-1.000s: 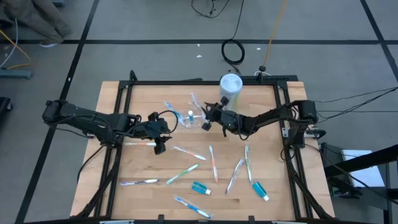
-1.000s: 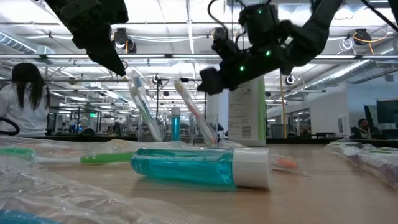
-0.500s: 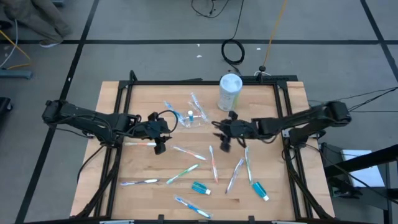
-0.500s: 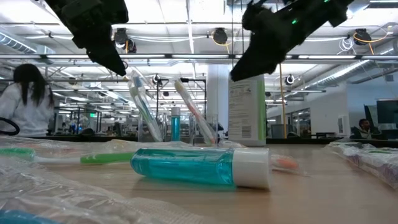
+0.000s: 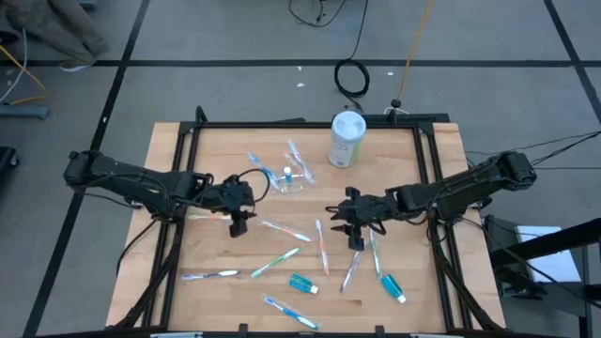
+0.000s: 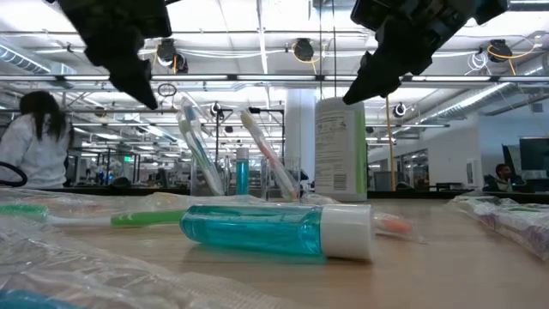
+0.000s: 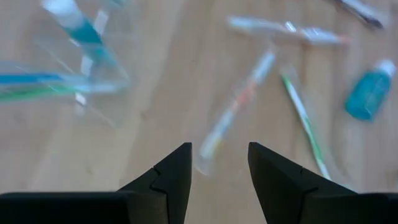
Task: Pick & Place toothbrushing station
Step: Put the orange toothbrush into the transparent organizer
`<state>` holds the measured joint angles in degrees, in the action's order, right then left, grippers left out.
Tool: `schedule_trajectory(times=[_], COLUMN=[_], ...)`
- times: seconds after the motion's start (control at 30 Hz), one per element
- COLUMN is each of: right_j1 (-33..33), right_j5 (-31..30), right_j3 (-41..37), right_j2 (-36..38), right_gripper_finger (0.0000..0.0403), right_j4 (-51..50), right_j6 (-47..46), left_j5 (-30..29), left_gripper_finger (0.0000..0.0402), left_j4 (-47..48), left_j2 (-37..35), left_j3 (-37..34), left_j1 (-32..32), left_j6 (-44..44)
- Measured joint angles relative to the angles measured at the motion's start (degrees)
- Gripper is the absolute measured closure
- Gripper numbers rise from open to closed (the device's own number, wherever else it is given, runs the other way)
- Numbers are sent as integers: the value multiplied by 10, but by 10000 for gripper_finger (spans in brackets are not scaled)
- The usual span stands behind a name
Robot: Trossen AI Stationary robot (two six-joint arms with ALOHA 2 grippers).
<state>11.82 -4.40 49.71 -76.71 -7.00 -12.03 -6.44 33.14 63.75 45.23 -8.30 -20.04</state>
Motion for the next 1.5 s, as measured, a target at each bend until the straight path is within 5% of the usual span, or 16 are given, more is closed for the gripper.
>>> schedule_trajectory(times=[0.3, 0.6, 0.73, 1.27, 1.5], right_j1=[7, 7, 7, 6, 7], right_j5=[0, 0, 0, -5, -53], right_j3=[0, 0, 0, 0, 0], right_j2=[-3, -3, -3, -3, -3], right_gripper_finger=[273, 273, 273, 273, 273], right_j4=[3, 3, 3, 4, 10], right_j6=[24, 26, 26, 23, 22], left_j5=[19, 87, 68, 167, 151], left_gripper_finger=[240, 240, 240, 241, 241], left_j4=[82, 84, 74, 32, 26], left_j2=[20, 70, 82, 170, 187], left_j3=[0, 0, 0, 0, 0], left_j1=[-63, -155, -187, -211, -222], left_j6=[-27, -44, -42, -98, -145])
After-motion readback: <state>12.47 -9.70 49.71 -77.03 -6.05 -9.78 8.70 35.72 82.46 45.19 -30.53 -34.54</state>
